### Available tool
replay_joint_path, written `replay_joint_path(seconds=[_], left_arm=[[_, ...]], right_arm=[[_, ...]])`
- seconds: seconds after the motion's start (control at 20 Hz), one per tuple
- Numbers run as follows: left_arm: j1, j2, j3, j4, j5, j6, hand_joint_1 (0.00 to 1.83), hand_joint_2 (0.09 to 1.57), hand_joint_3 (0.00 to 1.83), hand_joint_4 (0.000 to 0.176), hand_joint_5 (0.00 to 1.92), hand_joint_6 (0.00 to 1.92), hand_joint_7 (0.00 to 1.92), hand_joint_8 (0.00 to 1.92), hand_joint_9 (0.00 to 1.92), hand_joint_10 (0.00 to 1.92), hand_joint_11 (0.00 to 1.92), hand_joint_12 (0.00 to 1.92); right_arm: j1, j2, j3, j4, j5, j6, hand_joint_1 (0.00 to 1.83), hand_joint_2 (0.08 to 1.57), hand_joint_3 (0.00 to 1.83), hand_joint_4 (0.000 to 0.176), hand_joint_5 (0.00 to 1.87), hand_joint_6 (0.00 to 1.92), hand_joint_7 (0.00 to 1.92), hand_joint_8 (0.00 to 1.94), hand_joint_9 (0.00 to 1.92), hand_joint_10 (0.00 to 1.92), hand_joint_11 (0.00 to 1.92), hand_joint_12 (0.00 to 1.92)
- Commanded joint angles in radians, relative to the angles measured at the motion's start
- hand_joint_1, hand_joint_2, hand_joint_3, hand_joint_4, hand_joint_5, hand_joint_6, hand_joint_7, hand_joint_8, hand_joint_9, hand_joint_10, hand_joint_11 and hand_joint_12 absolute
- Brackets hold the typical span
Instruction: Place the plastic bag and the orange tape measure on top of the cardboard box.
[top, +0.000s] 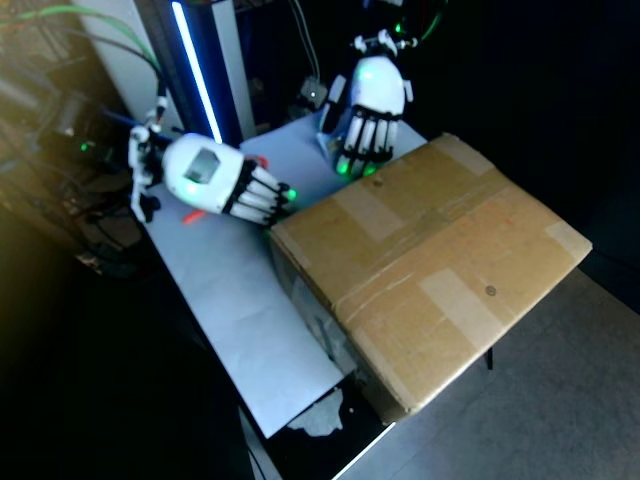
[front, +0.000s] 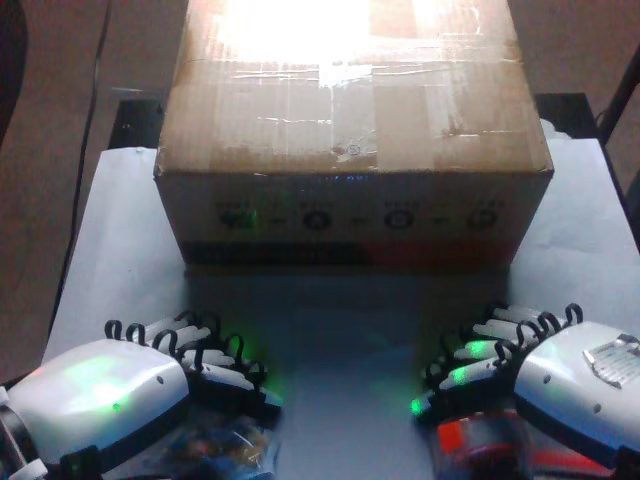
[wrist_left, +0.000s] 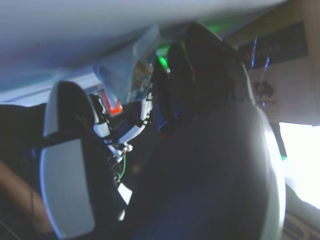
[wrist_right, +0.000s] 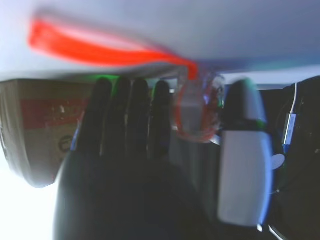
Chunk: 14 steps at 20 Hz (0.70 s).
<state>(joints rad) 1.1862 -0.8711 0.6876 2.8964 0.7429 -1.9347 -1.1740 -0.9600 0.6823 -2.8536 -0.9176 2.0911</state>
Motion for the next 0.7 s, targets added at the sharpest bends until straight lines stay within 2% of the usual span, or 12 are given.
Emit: replay_joint_path(seconds=[0.0,0.05,0.1,0.15,0.25,0.3,0.35,0.4,0.5,0.6,0.65], left_arm=[[0.019,-0.024,0.011,-0.029,-0.096,0.011,1.1,1.18,0.01,0.0,0.83,0.97,0.71,0.18,0.33,0.93,0.12,1.53],[0.023,-0.027,0.013,-0.035,-0.093,0.011,1.09,1.22,0.01,0.0,0.77,1.24,0.71,0.27,0.36,0.98,0.14,1.55],[0.027,-0.03,0.014,-0.041,-0.089,0.011,1.16,1.21,0.0,0.0,0.85,1.12,0.72,1.21,0.5,1.11,0.35,1.58],[0.032,-0.035,0.016,-0.048,-0.084,0.012,1.15,1.25,0.0,0.0,0.79,1.22,0.67,1.52,0.55,1.33,0.47,1.68],[0.035,-0.048,0.024,-0.059,-0.072,0.012,1.16,1.24,0.0,0.0,0.82,1.18,0.69,1.5,0.62,1.33,0.54,1.65],[0.036,-0.054,0.027,-0.066,-0.061,0.012,1.17,1.23,0.0,0.0,0.83,1.13,0.72,1.5,0.68,1.3,0.61,1.63],[0.037,-0.057,0.027,-0.068,-0.054,0.012,1.17,1.23,0.0,0.0,0.83,1.14,0.72,1.5,0.68,1.3,0.61,1.63],[0.038,-0.059,0.027,-0.073,-0.046,0.012,1.31,1.21,0.0,0.0,0.85,1.05,0.71,1.4,0.77,1.48,0.67,1.62],[0.039,-0.061,0.029,-0.08,-0.026,0.012,1.34,1.2,0.0,0.0,0.84,1.03,0.73,1.38,0.78,1.53,0.68,1.6],[0.039,-0.061,0.03,-0.085,-0.006,0.012,1.34,1.21,0.0,0.0,0.77,1.18,0.77,1.36,0.72,1.5,0.55,1.58],[0.038,-0.06,0.029,-0.086,0.007,0.012,1.21,1.21,0.0,0.0,0.8,1.19,0.79,1.37,0.69,1.22,0.54,1.57]], right_arm=[[-0.003,-0.009,0.004,-0.005,-0.001,0.001,1.32,1.18,0.0,0.0,0.91,1.09,0.78,1.27,0.72,1.44,0.59,1.64],[-0.003,-0.009,0.003,-0.005,-0.001,0.001,1.35,1.18,0.0,0.0,0.91,1.11,0.78,1.25,0.74,1.45,0.64,1.61],[-0.003,-0.009,0.003,-0.005,-0.001,0.001,1.36,1.17,0.0,0.0,0.92,1.06,0.81,1.26,0.77,1.41,0.67,1.57],[-0.002,-0.009,0.003,-0.005,-0.001,0.001,1.36,1.17,0.0,0.0,0.91,0.94,0.82,1.35,0.77,1.44,0.7,1.58],[0.0,-0.009,0.003,-0.006,-0.002,0.001,1.36,1.19,0.0,0.0,0.86,0.92,0.78,1.43,0.75,1.53,0.76,1.64],[0.0,-0.009,0.003,-0.005,-0.002,0.001,1.26,1.22,0.0,0.0,0.86,0.89,0.75,1.6,0.84,1.69,0.87,1.8],[0.001,-0.009,0.003,-0.005,-0.003,0.001,1.23,1.22,0.0,0.0,0.86,0.9,0.75,1.64,0.87,1.73,0.89,1.84],[0.001,-0.009,0.003,-0.005,-0.006,0.001,1.22,1.23,0.0,0.0,0.83,0.93,0.73,1.67,0.88,1.81,0.91,1.9],[0.002,-0.008,0.003,-0.005,-0.015,0.001,1.23,1.22,0.0,0.0,0.86,0.9,0.73,1.66,0.88,1.77,0.9,1.87],[0.003,-0.006,0.003,-0.005,-0.027,0.001,1.23,1.23,0.0,0.0,0.86,0.89,0.72,1.67,0.93,1.84,1.0,1.92],[0.006,-0.003,0.002,-0.005,-0.036,0.001,1.23,1.23,0.0,0.0,0.86,0.9,0.73,1.67,0.93,1.83,0.99,1.92]])
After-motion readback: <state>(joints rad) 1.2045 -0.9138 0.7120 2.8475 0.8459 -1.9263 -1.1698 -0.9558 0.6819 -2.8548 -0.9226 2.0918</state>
